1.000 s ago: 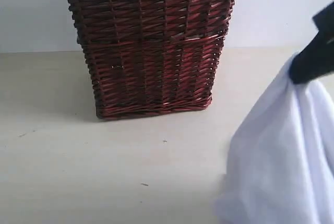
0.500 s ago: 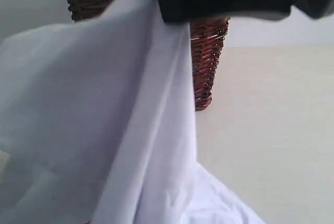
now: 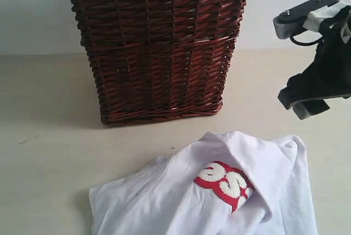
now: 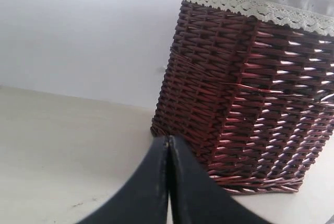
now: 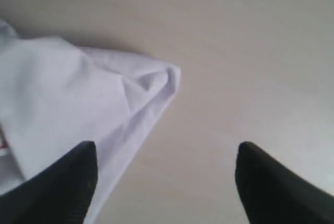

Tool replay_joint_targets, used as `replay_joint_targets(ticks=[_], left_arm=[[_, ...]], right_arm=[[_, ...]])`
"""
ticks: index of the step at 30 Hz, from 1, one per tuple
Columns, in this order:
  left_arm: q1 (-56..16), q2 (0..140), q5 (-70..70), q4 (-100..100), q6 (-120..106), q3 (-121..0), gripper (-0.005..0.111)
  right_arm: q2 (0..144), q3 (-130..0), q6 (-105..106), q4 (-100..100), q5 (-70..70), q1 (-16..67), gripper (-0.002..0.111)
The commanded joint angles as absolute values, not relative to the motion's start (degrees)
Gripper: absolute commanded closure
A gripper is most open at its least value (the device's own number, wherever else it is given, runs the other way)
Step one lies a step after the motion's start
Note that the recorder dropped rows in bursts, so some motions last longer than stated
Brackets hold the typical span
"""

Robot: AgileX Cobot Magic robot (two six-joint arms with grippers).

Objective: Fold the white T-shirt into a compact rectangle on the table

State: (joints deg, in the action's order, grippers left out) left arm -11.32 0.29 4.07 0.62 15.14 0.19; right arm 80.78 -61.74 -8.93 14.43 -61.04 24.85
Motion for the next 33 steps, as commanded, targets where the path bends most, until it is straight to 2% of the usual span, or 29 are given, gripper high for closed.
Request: replay_joint_targets(ticks=[1, 2, 3, 4, 7, 15, 22, 24, 27, 33], left_arm=[[-11.6, 0.0, 4.3, 1.2, 15.6, 0.0, 0.107], [-11.6, 0.0, 4.3, 1.2, 15.6, 0.0, 0.107], [-11.6, 0.0, 4.3, 1.2, 15.6, 0.0, 0.107], [-11.6, 0.0, 4.3, 1.2, 15.6, 0.0, 0.107], [-11.6, 0.0, 4.3, 1.2, 15.6, 0.0, 0.107], [-11.6, 0.0, 4.3, 1.2, 15.6, 0.0, 0.107], [-11.6, 0.0, 4.3, 1.2, 15.6, 0.0, 0.107], [-11.6, 0.0, 4.3, 1.2, 15.6, 0.0, 0.107], [-11.6, 0.0, 4.3, 1.2, 15.6, 0.0, 0.107], [-11.6, 0.0, 4.6, 1.3, 15.7, 0.0, 0.107]], right_arm=[[80.7, -63.3, 8.3, -7.2, -61.3, 25.7, 0.037], [81.4, -61.3, 17.5, -16.6, -60.8, 27.6, 0.038], [81.9, -60.2, 19.7, -17.0, -60.1, 29.2, 0.038], [83.3, -59.1, 16.4, -10.2, -58.7, 32.4, 0.038], [86.3, -57.9, 2.4, 6.3, -56.4, 35.0, 0.038], [94.6, -56.9, 1.9, 3.4, -47.8, 37.7, 0.038], [98.3, -56.9, -10.9, 18.7, -48.0, 38.6, 0.040], [99.4, -56.9, -17.0, 23.5, -48.4, 38.6, 0.043], [101.7, -56.9, -19.6, 24.3, -48.5, 38.6, 0.055], [104.7, -58.3, -18.1, 25.2, -56.2, 38.6, 0.087]])
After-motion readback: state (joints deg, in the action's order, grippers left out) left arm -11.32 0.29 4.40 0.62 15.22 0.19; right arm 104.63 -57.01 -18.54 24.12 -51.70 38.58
